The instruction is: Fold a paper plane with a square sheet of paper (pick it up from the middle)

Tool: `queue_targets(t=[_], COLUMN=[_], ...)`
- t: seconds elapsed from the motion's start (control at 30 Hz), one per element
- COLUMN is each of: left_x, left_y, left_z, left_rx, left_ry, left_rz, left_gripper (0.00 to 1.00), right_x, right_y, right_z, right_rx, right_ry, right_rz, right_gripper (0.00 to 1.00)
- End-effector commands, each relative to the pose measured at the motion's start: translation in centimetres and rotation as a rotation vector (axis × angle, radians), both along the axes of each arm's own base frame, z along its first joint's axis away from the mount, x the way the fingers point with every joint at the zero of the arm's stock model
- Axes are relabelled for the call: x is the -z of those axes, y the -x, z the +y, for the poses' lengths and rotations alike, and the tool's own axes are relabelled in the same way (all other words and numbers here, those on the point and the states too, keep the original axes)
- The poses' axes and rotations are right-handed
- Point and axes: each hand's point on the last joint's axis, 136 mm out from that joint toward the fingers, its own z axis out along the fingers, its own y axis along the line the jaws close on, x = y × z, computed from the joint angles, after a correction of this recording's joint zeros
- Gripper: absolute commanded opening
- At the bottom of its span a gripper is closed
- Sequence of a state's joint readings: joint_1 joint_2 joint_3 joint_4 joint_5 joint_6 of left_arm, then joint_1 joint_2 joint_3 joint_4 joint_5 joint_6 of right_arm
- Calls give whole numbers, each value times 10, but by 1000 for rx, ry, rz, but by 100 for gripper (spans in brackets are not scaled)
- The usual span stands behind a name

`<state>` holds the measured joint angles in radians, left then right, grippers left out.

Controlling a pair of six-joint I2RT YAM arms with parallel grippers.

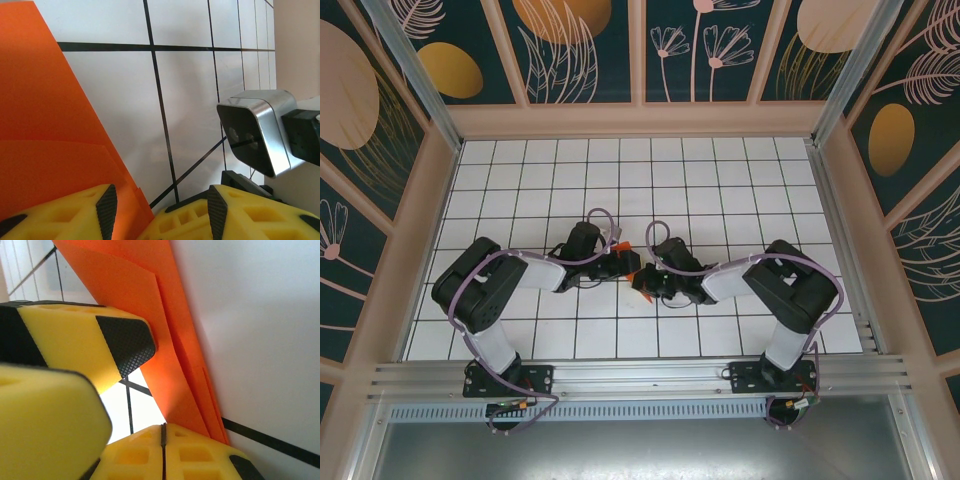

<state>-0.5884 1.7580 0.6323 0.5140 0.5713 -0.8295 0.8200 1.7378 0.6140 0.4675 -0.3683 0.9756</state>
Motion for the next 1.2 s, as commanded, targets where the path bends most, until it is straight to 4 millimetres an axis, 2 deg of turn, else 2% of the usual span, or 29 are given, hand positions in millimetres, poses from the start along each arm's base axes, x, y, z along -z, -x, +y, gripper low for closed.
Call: queue_targets(t=[0.0, 0.07, 0.13, 0.33, 0.37, 0.5, 0.63, 0.87, 1.17], left_x=[29, 27, 23, 3, -13, -42, -61, -44, -28], left_y=[10, 8, 6, -4, -7, -10, -6, 3, -5], left_z=[12, 12, 11, 10, 8, 2, -2, -2, -8], left_rx=[-4, -9, -10, -14, -13, 5, 23, 42, 29], left_ry=[-96, -96, -90, -89, -70, -20, 37, 55, 52], left_rz=[48, 41, 31, -47, -86, -153, -186, -136, -116], left_gripper=[54, 54, 54, 57, 58, 61, 64, 64, 64], right_x=[-4, -1, 10, 41, 44, 44, 43, 43, 47], right_y=[-1, 0, 3, 25, 28, 32, 30, 27, 30], right_z=[-2, -5, -12, -32, -34, -36, -34, -29, -32], right_rx=[21, 33, 45, 60, 62, 64, 62, 55, 58], right_ry=[-41, -34, 1, 56, 59, 48, 43, 46, 61], right_rz=[-4, 13, 53, 155, 164, 172, 170, 179, 190], right_gripper=[9, 9, 8, 1, 0, 0, 0, 0, 0])
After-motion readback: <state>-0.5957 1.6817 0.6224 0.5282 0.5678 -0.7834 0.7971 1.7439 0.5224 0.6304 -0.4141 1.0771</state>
